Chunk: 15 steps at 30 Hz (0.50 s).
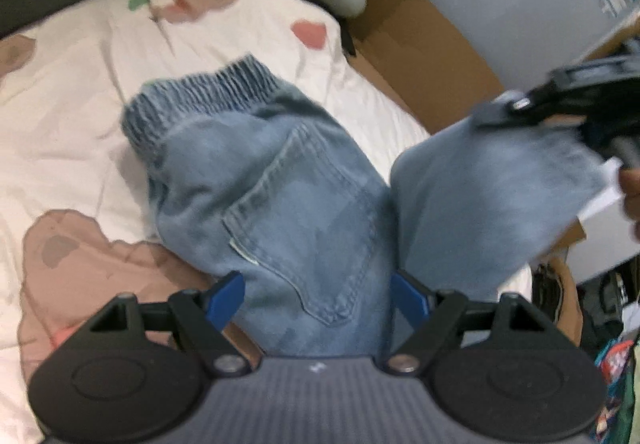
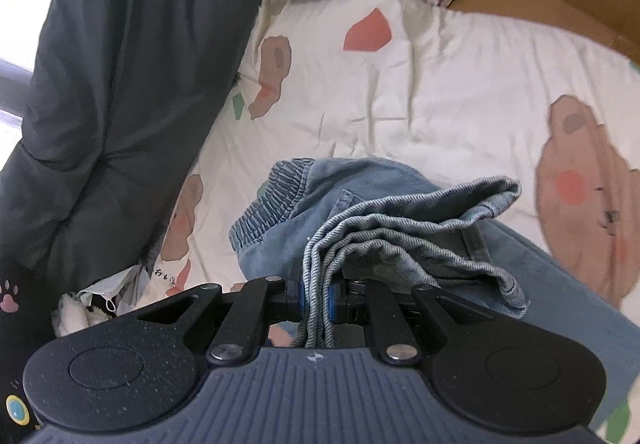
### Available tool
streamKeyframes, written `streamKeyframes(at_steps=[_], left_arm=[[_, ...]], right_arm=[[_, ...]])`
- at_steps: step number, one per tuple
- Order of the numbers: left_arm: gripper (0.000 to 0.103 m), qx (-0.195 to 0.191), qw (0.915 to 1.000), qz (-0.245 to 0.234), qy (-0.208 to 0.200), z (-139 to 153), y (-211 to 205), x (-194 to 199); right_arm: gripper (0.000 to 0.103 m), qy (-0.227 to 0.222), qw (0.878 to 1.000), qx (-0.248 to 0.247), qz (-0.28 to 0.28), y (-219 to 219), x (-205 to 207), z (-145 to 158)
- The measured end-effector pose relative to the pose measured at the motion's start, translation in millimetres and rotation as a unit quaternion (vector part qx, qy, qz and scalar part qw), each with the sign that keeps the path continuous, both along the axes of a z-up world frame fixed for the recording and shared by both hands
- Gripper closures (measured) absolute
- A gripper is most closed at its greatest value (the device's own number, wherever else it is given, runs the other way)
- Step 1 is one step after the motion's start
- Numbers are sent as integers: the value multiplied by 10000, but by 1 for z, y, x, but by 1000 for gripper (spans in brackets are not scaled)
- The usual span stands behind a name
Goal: Fold clothes
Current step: 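Carry the leg hem over onto the waistband with the right gripper and open it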
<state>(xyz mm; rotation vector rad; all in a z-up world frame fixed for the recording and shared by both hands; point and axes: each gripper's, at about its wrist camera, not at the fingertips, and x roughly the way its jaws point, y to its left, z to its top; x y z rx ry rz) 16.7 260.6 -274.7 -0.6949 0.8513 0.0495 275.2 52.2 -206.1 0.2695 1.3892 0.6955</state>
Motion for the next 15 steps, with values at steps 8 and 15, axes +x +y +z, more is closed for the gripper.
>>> streamKeyframes(at_steps=[8,15], left_arm=[[20,194,9990,387,-120,3,13,-15],[20,381,9982,462,33,19,33,-23]], right_arm=[[91,71,9995,271,109,38,2,-52],[78,443,9961,761,-113,61,-4,-102]])
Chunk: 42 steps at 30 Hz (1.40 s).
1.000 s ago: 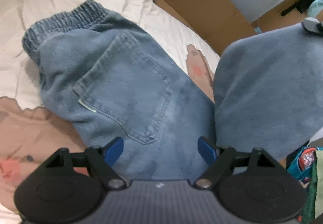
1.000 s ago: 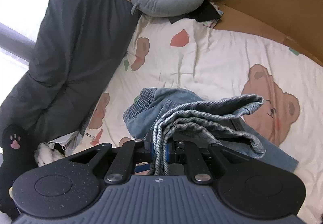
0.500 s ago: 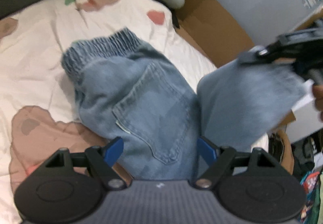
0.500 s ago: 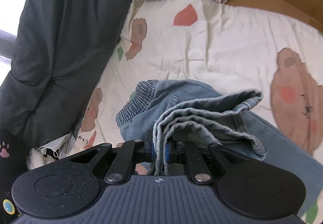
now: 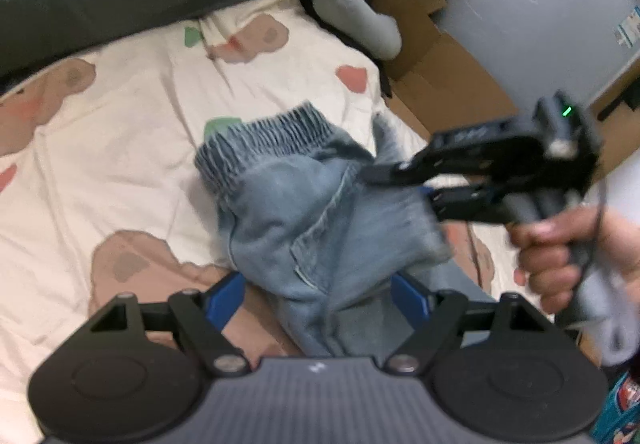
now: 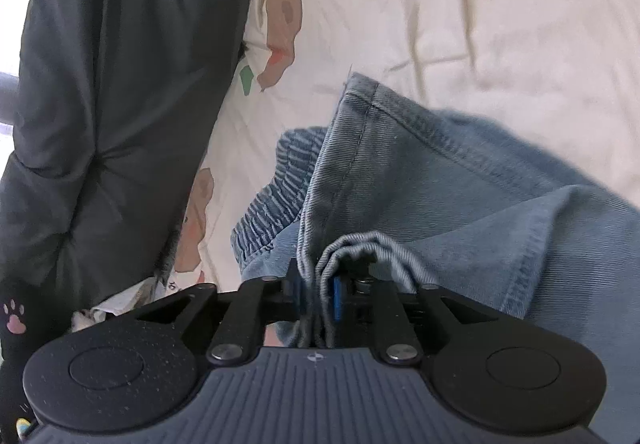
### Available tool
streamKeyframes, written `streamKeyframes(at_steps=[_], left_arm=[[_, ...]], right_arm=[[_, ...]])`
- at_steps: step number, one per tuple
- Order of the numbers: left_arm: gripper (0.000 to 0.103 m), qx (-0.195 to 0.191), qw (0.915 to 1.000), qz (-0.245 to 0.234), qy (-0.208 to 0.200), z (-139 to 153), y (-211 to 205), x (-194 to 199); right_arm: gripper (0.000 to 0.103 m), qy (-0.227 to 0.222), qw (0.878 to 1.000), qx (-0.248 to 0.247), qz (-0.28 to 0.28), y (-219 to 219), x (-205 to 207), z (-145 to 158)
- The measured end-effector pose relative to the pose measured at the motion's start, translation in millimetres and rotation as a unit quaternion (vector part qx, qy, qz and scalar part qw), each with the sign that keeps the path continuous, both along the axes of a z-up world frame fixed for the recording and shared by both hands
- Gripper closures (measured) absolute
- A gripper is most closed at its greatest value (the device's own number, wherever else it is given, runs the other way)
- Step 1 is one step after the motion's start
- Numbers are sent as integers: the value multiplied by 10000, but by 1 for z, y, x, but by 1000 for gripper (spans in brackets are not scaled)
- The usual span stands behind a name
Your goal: Fold clothes
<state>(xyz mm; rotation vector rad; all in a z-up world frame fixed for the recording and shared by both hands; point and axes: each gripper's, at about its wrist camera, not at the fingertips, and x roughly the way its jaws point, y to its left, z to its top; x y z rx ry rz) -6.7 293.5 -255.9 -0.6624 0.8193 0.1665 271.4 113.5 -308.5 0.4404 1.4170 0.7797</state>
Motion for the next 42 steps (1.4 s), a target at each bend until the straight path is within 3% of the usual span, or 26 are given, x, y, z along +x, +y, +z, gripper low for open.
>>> streamKeyframes(at_steps=[7,14,18,23,29,35,42], left_arm=[[20,317,9993,168,-84,5,15,-3],[20,126,9988,422,-232,-7,11,14],[20,570,9971,365,-334,-3,1,25],[20,715,9954,415,-476,1,-2,29],[24,841,9947,268,-534,-2,-4,34],[39,712,9958,226,-539,-9,-8,37],[39,499,9972,372,-425,-25,-6,43]], right_arm=[[53,326,9972,660,-104,-3,-1,-12],[53,-32,9972,749,32,-22,5,-5],[52,-229,9954,928,41,-29,14,1],[46,-387,9909,1292,0,-35,25,19],[39,-643,9912,1122,-272,-73,31,26],[40,-70,9935,813,-789,-110,17,-12],[40,556,9915,520,-1053,-112,-11,-55]])
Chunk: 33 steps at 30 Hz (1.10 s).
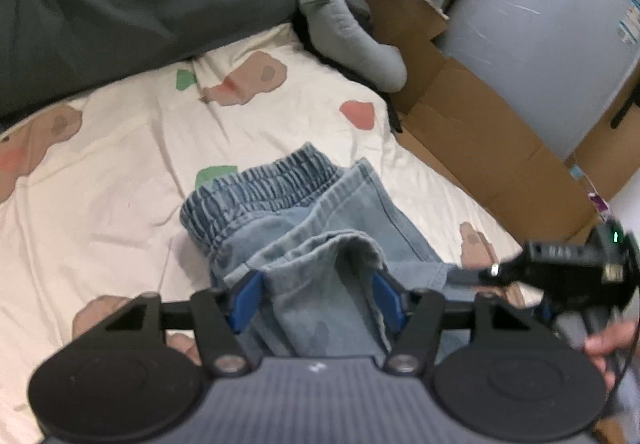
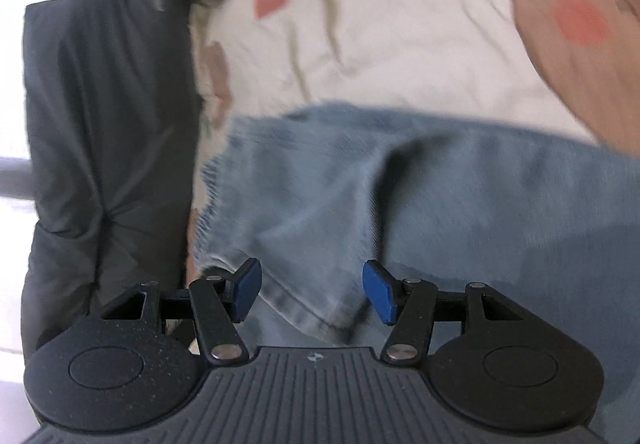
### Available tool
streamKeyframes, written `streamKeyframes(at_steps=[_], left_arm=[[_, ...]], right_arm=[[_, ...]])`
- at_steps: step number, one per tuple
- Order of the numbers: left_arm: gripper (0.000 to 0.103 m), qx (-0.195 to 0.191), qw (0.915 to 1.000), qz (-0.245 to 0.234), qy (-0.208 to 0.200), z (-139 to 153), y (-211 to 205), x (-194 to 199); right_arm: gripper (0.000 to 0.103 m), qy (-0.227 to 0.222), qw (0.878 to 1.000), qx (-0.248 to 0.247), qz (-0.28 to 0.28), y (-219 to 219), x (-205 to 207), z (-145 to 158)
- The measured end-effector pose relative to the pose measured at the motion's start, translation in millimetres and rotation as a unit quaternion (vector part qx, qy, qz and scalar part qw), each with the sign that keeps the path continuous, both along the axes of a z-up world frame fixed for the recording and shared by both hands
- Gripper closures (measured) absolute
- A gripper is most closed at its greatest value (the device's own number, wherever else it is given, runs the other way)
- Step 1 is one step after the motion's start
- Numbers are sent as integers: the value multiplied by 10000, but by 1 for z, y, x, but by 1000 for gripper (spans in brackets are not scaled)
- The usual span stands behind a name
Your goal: Fold clothes
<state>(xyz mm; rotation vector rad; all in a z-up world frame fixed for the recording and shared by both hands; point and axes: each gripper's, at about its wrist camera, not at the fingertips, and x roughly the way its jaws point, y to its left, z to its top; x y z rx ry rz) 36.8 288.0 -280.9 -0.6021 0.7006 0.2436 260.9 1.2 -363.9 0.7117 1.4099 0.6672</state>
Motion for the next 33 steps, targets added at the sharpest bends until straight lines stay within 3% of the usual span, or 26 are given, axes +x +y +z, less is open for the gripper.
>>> streamKeyframes(at_steps=[4,5,8,9,11,13,28,33], left_arm=[[44,-15,10000,-22,-83,0,1,2],[50,-13,10000,-22,-82,0,1,3],[89,-96,9999,-63,-24,-2,4,4],[90,-55,10000,-61,10,-2,4,4],[91,14,10000,-58,37,-1,4,4],[91,24,10000,-40,18,1,6,1],[89,-102,9999,107,70,-5,16,-5],[75,49,9998,83,145,0,16,-6]], right_arm=[[40,497,9981,210,-281,3,-11,-25],[41,664,9966,298,-379,3,-14,-32],[44,994,9909,540,-732,2,-23,-46],[56,1047,9899,561,-768,3,-25,-49],[81,1126,9889,552,-799,5,-28,-53],[89,1069,9896,572,-778,5,-28,-51],[95,421,9923,958,-669,22,26,2],[94,368,9932,888,-660,38,53,12]])
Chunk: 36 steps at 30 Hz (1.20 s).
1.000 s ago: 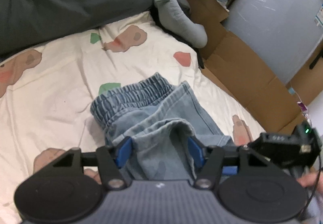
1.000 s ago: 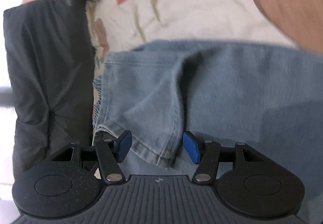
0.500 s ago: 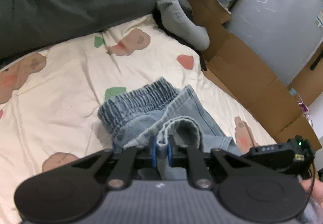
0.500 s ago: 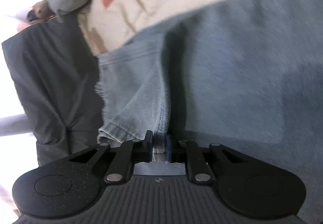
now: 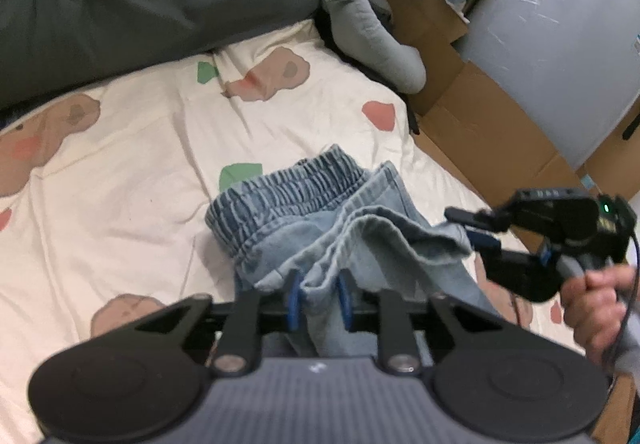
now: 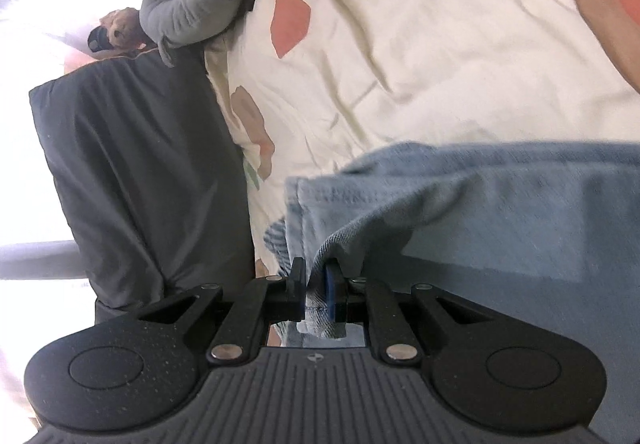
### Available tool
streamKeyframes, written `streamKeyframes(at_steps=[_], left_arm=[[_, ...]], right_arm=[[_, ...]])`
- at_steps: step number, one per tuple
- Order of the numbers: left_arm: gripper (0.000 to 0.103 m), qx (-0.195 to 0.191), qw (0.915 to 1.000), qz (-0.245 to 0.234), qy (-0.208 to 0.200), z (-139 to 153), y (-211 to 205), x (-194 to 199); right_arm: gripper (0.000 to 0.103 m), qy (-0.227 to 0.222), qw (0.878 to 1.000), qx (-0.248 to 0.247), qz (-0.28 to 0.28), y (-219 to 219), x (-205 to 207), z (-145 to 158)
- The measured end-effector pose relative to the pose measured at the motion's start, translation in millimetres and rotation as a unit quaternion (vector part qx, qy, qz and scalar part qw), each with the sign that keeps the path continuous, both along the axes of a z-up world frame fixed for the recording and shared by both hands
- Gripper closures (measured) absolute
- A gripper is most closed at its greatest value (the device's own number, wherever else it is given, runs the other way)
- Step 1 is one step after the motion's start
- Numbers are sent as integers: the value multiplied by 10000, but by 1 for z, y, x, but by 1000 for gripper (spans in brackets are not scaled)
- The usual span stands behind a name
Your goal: Fold clothes
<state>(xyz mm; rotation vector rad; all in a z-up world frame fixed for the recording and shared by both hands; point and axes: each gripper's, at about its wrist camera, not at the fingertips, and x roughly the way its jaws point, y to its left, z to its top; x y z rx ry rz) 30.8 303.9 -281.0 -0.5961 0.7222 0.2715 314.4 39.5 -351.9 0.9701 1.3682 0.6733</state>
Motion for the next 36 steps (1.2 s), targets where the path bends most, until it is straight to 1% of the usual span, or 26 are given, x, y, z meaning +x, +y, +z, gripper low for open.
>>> streamKeyframes(at_steps=[1,3,6,8,9,10,11,13,17,19,20,22,23,26,28,30,34,36], left_arm=[[72,44,10000,7,1,1,0,-1],[56,88,9999,138,32,-1,1,-2],[55,15,9995,289,111,-5,3,-5],[55,8,9995,288,149,-6,1,-5],[53,20,9995,272,171,-6,0,-5],[52,33,9995,235,188,-6,-1,-4],[51,46,9996,195,204,-7,-2,-2],[50,65,9996,131,237,-7,-4,0],[48,86,9996,116,243,-6,-4,0],[42,51,9995,177,258,-7,-3,-2],[40,19,9994,207,271,-7,-3,-2],[39,-86,9991,257,334,-9,-1,-2],[39,-112,9990,263,337,-9,-1,-2],[39,-128,9991,263,296,-9,-1,-1],[39,-201,9989,330,280,-12,1,-1],[39,-288,9984,413,264,-15,3,-2],[39,-449,9974,534,185,-20,7,-4],[40,-554,9968,568,124,-23,10,-5]], right_arm=[[93,-27,10000,-34,29,-1,2,1],[92,-83,9999,-108,57,0,7,3],[90,-133,9994,-306,49,4,16,5],[88,-91,9992,-395,-13,6,21,6],[82,-117,9993,-358,-53,6,24,8],[69,-163,9993,-309,-93,5,26,10],[65,-221,9993,-262,-141,5,28,14],[51,-344,9990,-168,-243,3,33,22],[48,-577,9981,-138,-192,3,36,35],[47,-731,9971,-181,-80,2,33,39],[46,-815,9964,-239,-6,1,32,40],[40,-995,9939,-433,172,-4,28,41],[39,-1085,9924,-533,248,-7,27,41],[39,-1409,9847,-884,530,-15,24,39],[39,-1597,9772,-1173,761,-17,22,37],[39,-1836,9676,-1414,1000,-13,22,36],[39,-2261,9491,-1629,1465,3,26,37],[39,-2475,9369,-1744,1748,17,29,38]])
